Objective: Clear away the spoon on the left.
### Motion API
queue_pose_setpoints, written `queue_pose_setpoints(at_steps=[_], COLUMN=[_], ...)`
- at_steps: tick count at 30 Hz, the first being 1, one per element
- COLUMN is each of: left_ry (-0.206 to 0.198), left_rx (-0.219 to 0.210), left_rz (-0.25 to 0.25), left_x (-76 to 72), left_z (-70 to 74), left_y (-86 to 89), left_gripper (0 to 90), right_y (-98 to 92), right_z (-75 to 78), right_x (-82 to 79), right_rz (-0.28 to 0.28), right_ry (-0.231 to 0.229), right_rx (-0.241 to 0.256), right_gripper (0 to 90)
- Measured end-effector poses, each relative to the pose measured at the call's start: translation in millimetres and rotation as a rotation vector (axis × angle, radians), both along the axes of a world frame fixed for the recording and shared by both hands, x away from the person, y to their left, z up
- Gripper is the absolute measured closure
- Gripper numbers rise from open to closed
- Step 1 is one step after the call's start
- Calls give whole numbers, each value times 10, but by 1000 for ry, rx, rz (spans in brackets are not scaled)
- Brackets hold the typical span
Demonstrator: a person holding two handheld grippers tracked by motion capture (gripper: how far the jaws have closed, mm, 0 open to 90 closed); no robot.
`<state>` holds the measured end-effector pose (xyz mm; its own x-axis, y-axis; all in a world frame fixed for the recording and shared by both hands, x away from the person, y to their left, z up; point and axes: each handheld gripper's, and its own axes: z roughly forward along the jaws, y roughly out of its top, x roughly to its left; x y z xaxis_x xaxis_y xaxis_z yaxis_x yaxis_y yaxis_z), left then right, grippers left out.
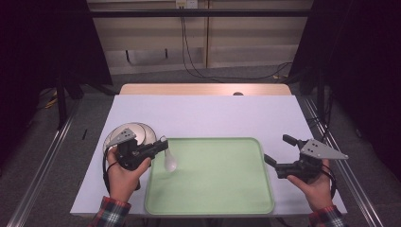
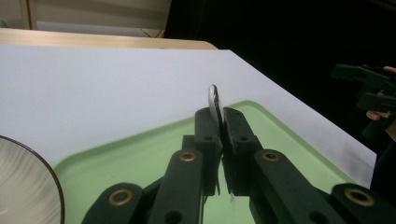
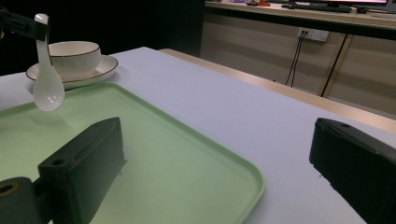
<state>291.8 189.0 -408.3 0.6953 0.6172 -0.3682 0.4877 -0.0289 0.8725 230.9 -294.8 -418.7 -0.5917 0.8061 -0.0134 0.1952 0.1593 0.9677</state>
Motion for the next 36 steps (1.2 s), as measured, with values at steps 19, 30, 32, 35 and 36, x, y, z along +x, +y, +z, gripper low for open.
queue_pose_setpoints(at_steps=[19, 30, 32, 35, 36], left_ry=[36, 39, 37, 41, 43], left_rx=[-10, -2, 10, 1, 4], left_rz=[-37, -48, -48, -55, -53], left_x=[-73, -130, -140, -161, -170], left_z=[-75, -112, -110, -122, -125], left_y=[-8, -33, -38, -41, -41], left_gripper=[855, 854, 854, 854, 854], right_y=[-2, 5, 6, 8, 7], right_z=[-14, -18, -18, -19, -19], right_x=[18, 22, 21, 23, 25], right_rz=[-8, 4, 6, 9, 8], right_ry=[6, 3, 5, 6, 6], right_rx=[-6, -14, -16, -15, -17], right_gripper=[27, 27, 27, 28, 28])
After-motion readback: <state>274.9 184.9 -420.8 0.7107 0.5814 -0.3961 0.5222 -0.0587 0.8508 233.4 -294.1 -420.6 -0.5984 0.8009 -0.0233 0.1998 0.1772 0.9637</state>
